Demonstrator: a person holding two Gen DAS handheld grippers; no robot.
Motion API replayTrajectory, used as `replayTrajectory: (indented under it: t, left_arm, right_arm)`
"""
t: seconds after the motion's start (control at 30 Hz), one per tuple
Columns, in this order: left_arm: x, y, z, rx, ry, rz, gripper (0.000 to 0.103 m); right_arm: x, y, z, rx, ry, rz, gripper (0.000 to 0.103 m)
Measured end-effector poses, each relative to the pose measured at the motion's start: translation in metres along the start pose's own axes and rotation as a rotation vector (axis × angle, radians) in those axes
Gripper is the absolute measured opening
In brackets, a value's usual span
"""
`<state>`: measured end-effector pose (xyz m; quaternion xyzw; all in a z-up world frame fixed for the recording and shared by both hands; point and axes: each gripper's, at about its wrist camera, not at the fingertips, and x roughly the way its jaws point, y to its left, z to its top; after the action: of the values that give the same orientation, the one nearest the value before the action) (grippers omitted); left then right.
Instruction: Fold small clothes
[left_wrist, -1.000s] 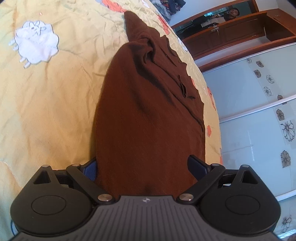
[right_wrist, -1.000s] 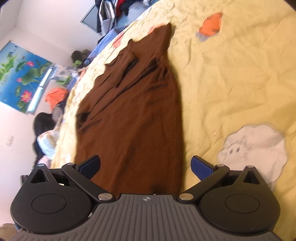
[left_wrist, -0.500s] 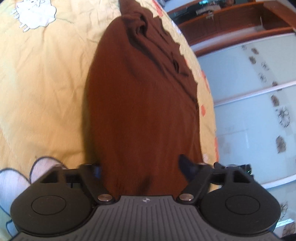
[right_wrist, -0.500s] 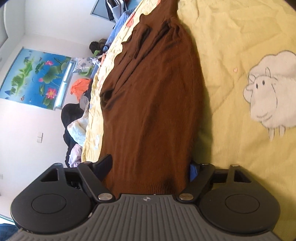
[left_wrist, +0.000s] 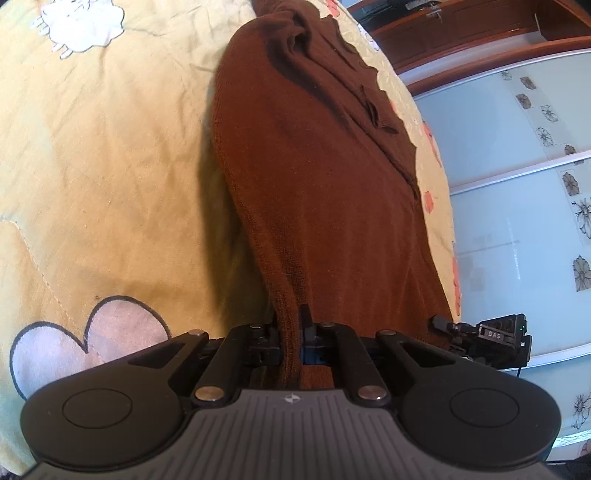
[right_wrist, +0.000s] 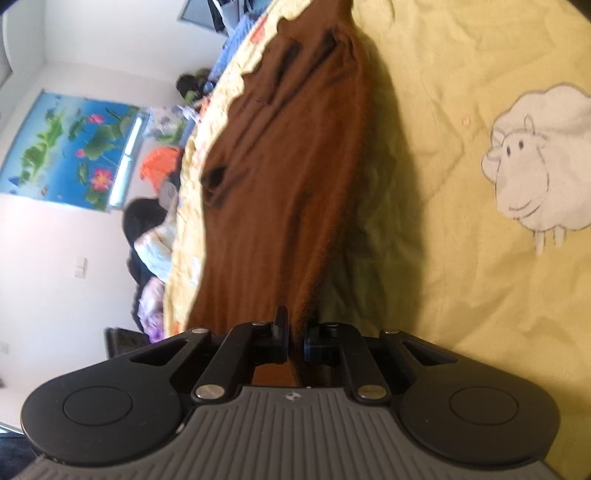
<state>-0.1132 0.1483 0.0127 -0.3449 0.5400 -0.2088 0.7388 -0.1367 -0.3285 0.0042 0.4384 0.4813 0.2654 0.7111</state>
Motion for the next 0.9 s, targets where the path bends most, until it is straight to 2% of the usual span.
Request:
replayTrajectory:
  t: [0.1,0.2,0.3,0.43,0.53,0.6,0.63,0.67,0.7,0.73,0.77,0.8,0.83,0.87,0.9]
  left_arm:
    - [0.000,-0.002,0.003,-0.004,-0.001,0.004,0.005]
    - [-0.004,-0.011,0.011,0.017,-0.016,-0.027,0.005]
    - [-0.009,-0.030,0.037,0.069,-0.057,-0.078,0.005]
    - [-0.006,-0.063,0.110,0.176,-0.159,-0.133,0.006]
    - [0.010,-0.080,0.186,0.216,-0.277,-0.108,0.006]
    - [0.035,-0.078,0.244,0.164,-0.366,-0.064,0.006]
    - [0.048,-0.070,0.267,0.119,-0.385,-0.052,0.011]
    - [0.062,-0.060,0.290,0.064,-0.385,-0.024,0.017]
    - [0.072,-0.049,0.304,-0.035,-0.369,0.029,0.034]
    - [0.077,-0.035,0.311,-0.163,-0.343,0.075,0.052]
    - [0.076,-0.024,0.309,-0.226,-0.351,0.047,0.054]
    - [0.070,-0.017,0.301,-0.222,-0.383,-0.001,0.055]
    - [0.062,-0.014,0.291,-0.195,-0.408,-0.015,0.060]
    - [0.052,-0.012,0.278,-0.160,-0.428,0.010,0.066]
    - [0.044,-0.012,0.266,-0.130,-0.442,0.047,0.081]
  right_arm:
    - [-0.007,0.002,0.002,0.006,-0.008,0.012,0.015]
    - [-0.009,0.005,0.007,0.018,-0.030,0.077,0.015]
    - [-0.004,0.015,0.026,0.001,-0.069,0.140,0.015]
    - [0.008,0.030,0.087,-0.057,-0.154,0.207,0.015]
    - [0.022,0.031,0.160,-0.042,-0.254,0.259,0.015]
    - [0.039,0.026,0.211,-0.023,-0.336,0.214,0.018]
    - [0.048,0.019,0.235,0.011,-0.368,0.193,0.020]
    - [0.058,0.009,0.255,0.047,-0.393,0.177,0.032]
    - [0.067,-0.002,0.270,0.097,-0.412,0.144,0.059]
    - [0.074,-0.011,0.279,0.161,-0.424,0.089,0.069]
    - [0.078,-0.016,0.282,0.192,-0.420,0.052,0.073]
    - [0.081,-0.016,0.281,0.169,-0.405,0.051,0.072]
    - [0.080,-0.013,0.277,0.123,-0.394,0.052,0.072]
    - [0.078,-0.009,0.271,0.077,-0.389,0.035,0.073]
    - [0.075,-0.005,0.266,0.034,-0.383,0.008,0.074]
